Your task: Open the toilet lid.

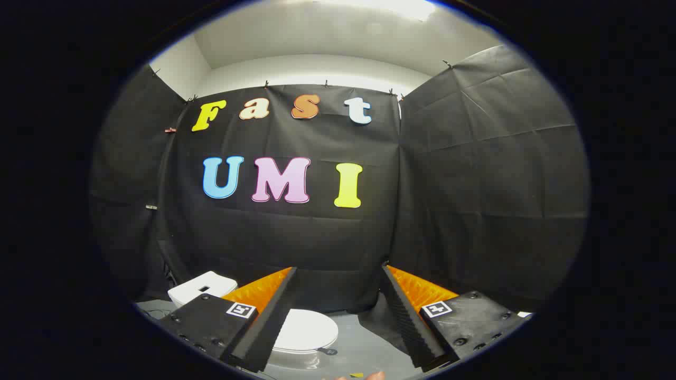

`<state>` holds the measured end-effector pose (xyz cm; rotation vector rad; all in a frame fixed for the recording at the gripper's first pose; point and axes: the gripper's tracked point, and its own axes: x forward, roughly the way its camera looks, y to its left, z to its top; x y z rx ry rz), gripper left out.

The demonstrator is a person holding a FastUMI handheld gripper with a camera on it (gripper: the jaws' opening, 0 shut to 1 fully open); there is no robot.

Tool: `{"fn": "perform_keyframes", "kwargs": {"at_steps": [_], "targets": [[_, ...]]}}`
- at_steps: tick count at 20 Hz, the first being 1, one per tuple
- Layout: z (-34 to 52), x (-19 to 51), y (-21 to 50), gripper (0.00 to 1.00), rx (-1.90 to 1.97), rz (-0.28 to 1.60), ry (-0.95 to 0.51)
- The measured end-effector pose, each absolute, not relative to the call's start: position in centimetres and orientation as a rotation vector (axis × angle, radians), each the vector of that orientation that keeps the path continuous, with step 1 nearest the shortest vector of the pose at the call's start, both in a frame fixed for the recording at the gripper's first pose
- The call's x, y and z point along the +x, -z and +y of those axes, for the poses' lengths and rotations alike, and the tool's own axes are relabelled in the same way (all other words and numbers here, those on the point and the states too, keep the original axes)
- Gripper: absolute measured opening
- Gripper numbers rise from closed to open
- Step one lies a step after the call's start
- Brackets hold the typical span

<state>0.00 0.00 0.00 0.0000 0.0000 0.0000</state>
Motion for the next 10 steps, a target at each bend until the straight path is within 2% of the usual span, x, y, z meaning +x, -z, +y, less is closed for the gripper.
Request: {"fn": "perform_keyframes", "kwargs": {"at_steps": [10], "targets": [[0.65, -0.23, -0.24, 0.98, -0.007, -0.006, -0.018]]}}
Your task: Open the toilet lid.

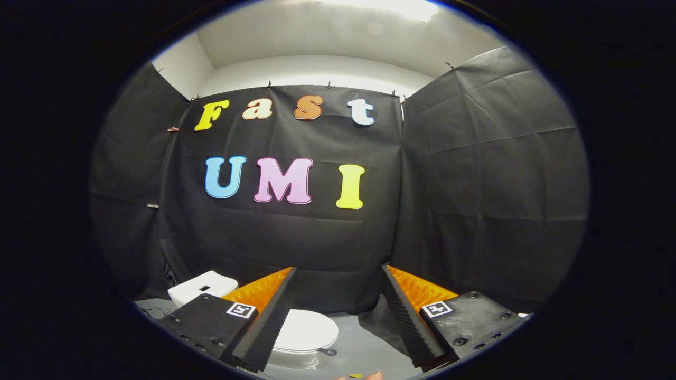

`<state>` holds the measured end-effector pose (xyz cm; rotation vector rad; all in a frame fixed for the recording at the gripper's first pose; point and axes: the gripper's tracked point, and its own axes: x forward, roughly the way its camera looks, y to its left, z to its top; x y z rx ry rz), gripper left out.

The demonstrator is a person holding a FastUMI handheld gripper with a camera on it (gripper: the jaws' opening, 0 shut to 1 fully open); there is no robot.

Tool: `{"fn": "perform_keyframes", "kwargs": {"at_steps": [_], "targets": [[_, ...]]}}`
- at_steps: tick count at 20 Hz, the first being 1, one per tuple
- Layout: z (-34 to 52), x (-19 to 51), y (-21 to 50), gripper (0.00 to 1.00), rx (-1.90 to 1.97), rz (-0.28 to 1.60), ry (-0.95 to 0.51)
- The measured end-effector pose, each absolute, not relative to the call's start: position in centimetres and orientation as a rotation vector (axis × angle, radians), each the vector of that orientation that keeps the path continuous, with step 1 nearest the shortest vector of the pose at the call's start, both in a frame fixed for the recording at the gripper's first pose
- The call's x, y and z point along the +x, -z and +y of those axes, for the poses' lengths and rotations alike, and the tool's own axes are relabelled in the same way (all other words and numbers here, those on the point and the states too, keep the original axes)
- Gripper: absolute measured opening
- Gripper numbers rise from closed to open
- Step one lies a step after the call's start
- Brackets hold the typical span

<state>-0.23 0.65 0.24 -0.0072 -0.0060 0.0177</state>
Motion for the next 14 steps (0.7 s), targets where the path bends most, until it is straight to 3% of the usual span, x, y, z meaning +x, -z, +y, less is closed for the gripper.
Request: {"fn": "perform_keyframes", "kwargs": {"at_steps": [14], "targets": [[0.9, 1.7, 3.6, 0.98, -0.008, -0.037, -0.073]]}}
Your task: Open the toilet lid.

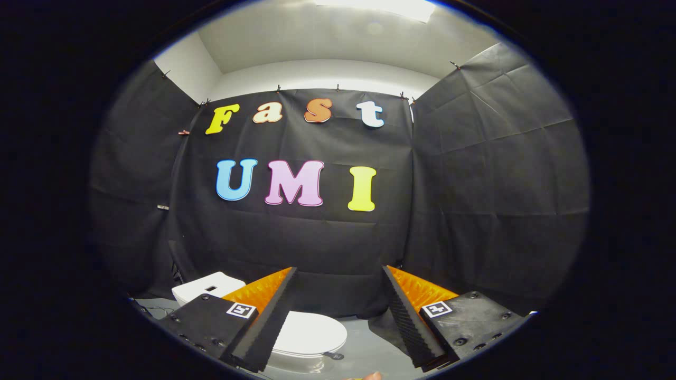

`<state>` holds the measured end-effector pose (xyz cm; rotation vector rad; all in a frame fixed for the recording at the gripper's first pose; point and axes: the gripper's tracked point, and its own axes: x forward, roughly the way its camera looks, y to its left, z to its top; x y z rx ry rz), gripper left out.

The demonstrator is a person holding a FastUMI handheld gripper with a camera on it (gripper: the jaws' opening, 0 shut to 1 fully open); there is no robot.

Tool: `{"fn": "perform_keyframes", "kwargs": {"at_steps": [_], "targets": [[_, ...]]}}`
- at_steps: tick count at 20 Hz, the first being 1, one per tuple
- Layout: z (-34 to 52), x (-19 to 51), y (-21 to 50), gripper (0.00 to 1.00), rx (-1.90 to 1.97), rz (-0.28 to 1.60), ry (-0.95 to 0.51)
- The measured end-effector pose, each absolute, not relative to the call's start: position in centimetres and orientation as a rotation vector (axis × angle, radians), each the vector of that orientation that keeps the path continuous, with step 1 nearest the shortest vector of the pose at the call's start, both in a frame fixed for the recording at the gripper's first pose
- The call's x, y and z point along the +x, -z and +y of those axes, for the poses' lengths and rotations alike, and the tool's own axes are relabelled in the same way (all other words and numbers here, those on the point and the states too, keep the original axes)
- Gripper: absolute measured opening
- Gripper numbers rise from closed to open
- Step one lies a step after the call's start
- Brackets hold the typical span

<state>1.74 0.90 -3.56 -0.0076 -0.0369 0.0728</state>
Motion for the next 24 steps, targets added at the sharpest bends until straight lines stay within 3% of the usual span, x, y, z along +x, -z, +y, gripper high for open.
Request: {"fn": "perform_keyframes", "kwargs": {"at_steps": [9, 17, 24], "targets": [[-0.5, 5.7, 13.5, 0.98, -0.021, -0.039, -0.075], [-0.2, 7.9, 26.0, 0.98, 0.027, 0.069, -0.103], [-0.4, 10.2, 38.1, 0.99, 0.151, 0.331, -0.161]]}}
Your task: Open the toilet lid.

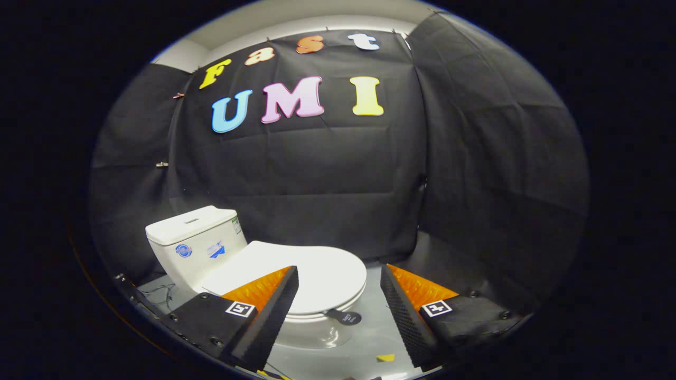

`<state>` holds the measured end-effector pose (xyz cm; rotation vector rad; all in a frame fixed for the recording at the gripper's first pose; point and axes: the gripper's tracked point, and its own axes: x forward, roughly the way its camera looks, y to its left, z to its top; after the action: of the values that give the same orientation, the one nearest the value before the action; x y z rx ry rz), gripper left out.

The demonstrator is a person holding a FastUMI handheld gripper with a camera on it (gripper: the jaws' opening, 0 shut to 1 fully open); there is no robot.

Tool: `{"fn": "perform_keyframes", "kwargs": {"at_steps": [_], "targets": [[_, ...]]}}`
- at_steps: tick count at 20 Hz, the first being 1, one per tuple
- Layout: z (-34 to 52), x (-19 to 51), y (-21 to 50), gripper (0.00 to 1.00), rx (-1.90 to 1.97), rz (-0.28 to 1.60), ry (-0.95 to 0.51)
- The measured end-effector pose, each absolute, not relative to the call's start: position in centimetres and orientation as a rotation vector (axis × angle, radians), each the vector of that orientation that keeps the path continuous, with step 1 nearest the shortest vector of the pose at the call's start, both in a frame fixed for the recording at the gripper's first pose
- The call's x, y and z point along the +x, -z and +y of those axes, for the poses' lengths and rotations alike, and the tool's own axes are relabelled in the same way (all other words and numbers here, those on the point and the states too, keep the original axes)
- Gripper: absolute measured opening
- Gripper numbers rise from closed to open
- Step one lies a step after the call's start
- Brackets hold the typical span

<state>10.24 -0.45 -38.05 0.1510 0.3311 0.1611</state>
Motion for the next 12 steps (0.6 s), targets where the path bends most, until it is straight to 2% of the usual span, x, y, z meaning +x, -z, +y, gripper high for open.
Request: {"fn": "perform_keyframes", "kwargs": {"at_steps": [7, 12], "targets": [[-2.7, 13.2, 47.6, 0.99, 0.561, 0.587, -0.092], [-3.8, 14.6, 53.3, 0.99, 0.897, 0.699, -0.030]]}}
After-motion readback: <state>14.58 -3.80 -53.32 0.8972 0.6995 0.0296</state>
